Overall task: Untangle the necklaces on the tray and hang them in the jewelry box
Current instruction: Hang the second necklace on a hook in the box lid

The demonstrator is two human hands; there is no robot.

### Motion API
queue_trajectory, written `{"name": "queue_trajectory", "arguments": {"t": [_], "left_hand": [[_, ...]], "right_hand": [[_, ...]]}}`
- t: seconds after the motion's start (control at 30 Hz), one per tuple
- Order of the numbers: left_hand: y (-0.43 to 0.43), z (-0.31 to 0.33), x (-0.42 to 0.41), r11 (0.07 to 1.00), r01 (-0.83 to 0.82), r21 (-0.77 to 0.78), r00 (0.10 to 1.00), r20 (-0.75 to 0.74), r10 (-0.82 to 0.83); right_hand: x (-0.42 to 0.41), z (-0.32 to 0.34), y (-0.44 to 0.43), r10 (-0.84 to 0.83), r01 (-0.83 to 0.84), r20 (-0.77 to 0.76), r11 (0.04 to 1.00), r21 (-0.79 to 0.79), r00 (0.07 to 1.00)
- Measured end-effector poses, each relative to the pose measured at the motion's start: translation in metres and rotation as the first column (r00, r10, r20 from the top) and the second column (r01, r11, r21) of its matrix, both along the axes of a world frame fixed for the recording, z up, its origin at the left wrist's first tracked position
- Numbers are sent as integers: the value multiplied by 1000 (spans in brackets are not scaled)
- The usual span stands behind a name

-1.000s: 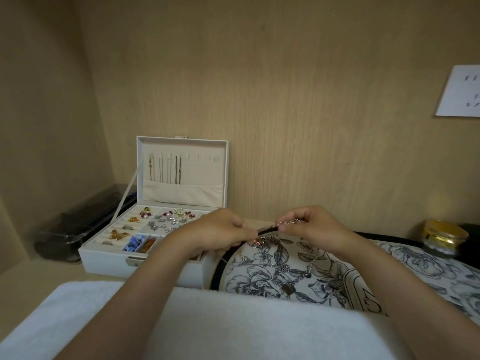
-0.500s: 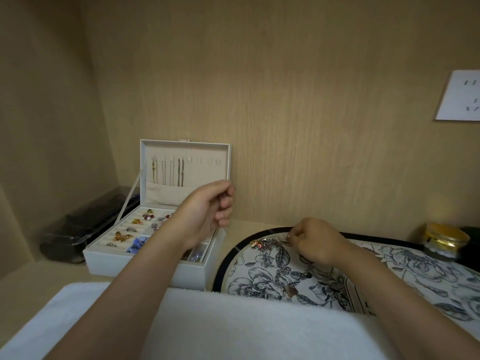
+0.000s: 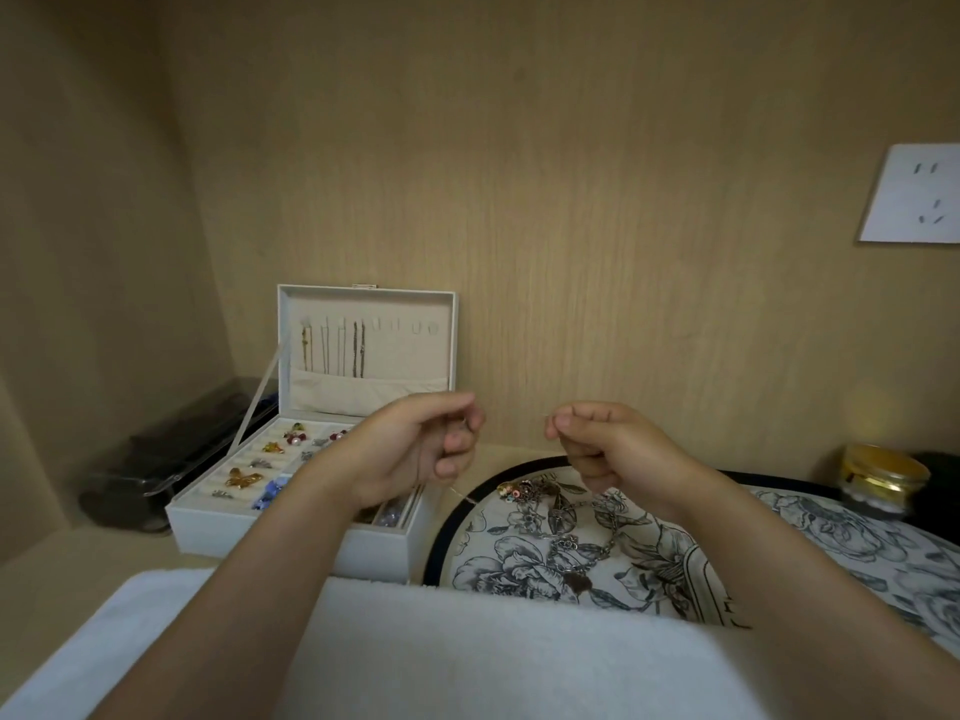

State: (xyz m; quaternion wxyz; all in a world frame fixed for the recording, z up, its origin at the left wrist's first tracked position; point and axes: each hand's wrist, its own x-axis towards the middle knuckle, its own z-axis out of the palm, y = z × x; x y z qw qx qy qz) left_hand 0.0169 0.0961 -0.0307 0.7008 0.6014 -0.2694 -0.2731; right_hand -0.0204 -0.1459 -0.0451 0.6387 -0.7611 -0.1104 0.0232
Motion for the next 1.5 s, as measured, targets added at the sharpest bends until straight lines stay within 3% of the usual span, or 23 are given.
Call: {"name": "queue_trajectory", "arguments": {"t": [0.17, 0.33, 0.53, 0.67, 0.73, 0.83, 0.93, 1.03, 1.17, 1.3, 1.5], "left_hand": [[13, -1, 8, 945, -210, -252, 972, -160, 174], [23, -3, 18, 773, -346, -532, 928, -314, 199], [16, 3, 16, 713, -412, -568, 907, -333, 258], [29, 6, 23, 615, -509, -602, 860, -384, 336], [38, 4, 28, 625, -527, -576, 850, -345, 398], [38, -2, 32, 751, -469, -464, 878, -155, 453], [32, -4, 30, 872, -392, -293, 907, 33, 419], [31, -6, 31, 932, -342, -125, 922, 146, 358], [38, -7, 34, 928, -373, 12, 905, 225, 360], [43, -7, 42, 836, -540, 97, 815, 307, 491], [44, -3, 42, 845, -534, -23, 823, 218, 525]], "right_hand": [[5, -8, -3, -170, 168, -13, 983, -73, 985], [6, -12, 1, -242, 243, 25, 958, -151, 970], [6, -21, 17, -228, 248, 99, 912, -327, 969], [5, -27, 22, -207, 224, 86, 863, -454, 974], [7, -26, 29, -203, 232, 113, 852, -470, 973], [14, -12, 49, -135, 218, 200, 846, -486, 970], [26, 13, 75, -48, 176, 257, 847, -501, 965], [44, 34, 100, -2, 180, 329, 841, -511, 944], [69, 49, 123, 35, 231, 426, 798, -556, 904], [87, 55, 134, 38, 267, 488, 798, -540, 872], [101, 50, 131, -69, 258, 494, 909, -326, 867]]}}
